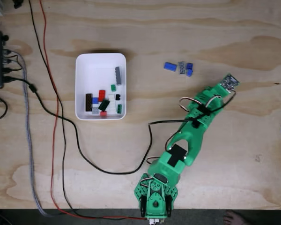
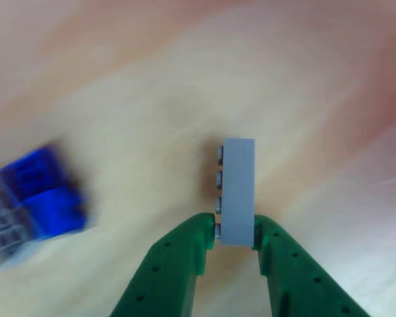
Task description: Put all lego bricks in the bin.
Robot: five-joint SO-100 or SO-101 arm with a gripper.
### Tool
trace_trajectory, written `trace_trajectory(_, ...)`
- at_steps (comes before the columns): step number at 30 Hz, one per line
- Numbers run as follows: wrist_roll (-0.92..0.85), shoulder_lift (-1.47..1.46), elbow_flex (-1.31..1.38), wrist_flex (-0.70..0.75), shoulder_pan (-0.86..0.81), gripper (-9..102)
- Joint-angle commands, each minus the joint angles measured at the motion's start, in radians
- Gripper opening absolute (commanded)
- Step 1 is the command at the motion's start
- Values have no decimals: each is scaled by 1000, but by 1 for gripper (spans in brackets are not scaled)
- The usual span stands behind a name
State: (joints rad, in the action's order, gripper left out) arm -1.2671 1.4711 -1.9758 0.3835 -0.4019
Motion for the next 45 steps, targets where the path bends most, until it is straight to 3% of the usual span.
trace_trajectory(1,305,462,252,716,495,0)
trace_trajectory(4,483,425,538,976,769,0)
trace_trajectory(7,591,288,749,1140,999,0)
trace_trajectory(12,652,204,673,1081,1066,2)
trace_trajectory(15,684,216,583,1023,1019,19)
trace_trajectory(18,695,249,532,980,917,29)
trace_trajectory(21,686,301,488,953,784,31)
trace_trajectory(25,646,428,402,897,382,26)
trace_trajectory(28,443,460,213,689,31,25)
trace_trajectory(32,262,382,54,426,-278,26)
trace_trajectory(40,167,132,61,198,-586,23)
trace_trajectory(45,133,-2,144,158,-701,22)
